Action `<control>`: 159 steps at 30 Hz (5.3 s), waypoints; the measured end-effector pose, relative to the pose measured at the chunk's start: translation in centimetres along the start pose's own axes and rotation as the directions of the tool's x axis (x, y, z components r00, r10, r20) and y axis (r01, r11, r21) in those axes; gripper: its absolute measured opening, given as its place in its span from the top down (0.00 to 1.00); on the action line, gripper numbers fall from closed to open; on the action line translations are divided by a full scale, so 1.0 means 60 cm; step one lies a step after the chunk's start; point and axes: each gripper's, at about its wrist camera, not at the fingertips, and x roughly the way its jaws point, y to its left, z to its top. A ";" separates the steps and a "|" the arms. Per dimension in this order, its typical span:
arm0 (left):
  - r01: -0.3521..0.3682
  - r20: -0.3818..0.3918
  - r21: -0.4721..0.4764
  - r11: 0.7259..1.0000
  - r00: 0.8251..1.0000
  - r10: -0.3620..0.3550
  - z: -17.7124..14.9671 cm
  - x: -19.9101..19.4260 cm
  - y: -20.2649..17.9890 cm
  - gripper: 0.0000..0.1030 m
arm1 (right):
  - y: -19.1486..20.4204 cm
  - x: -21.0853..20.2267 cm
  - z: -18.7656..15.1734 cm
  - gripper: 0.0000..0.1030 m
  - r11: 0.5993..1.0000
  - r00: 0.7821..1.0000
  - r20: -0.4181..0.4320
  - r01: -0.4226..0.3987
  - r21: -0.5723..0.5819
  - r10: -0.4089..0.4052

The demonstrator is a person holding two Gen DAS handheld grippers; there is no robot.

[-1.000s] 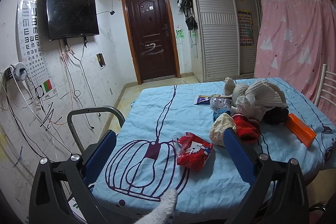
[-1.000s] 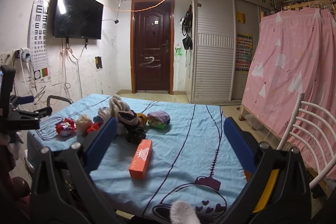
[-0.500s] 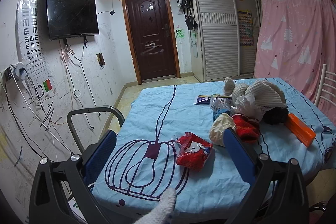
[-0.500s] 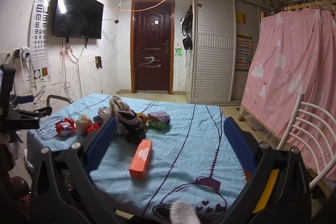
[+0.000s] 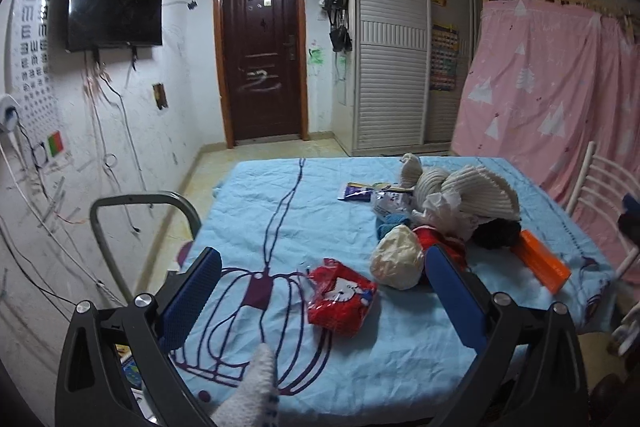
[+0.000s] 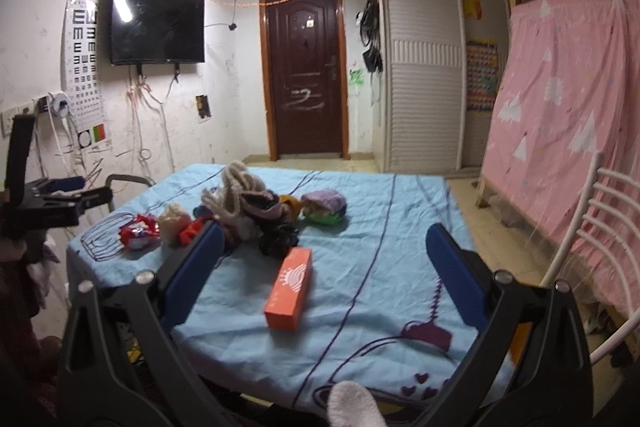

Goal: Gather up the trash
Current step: 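Grasp the red snack bag with the left tool while the right tool grasps the orange box, then carry both items over the yellow bin and open both tools to drop them, then move both tools back over the items on the bed, then grasp the cream crumpled ball with the left tool while the right tool grasps the black plastic bag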

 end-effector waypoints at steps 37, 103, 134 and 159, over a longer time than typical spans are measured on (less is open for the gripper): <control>0.113 -0.159 -0.010 0.994 0.981 -0.113 0.025 0.093 -0.028 0.71 | -0.060 0.133 0.002 0.78 0.997 0.982 -0.180 -0.045 0.069 0.057; 0.310 -0.175 0.088 0.947 0.940 -0.292 0.105 0.113 -0.428 0.20 | -0.260 0.073 0.103 0.09 0.994 1.000 0.012 0.012 0.110 -0.013; -0.031 -0.291 -0.123 0.992 0.957 -0.006 0.038 0.178 -0.082 0.25 | 0.022 0.294 -0.004 0.37 0.936 0.915 -0.402 -0.170 -0.308 0.034; 0.029 -0.178 -0.104 0.994 0.983 -0.047 0.077 0.110 -0.128 0.65 | -0.066 0.228 0.063 0.86 0.974 0.955 -0.272 -0.166 -0.157 0.119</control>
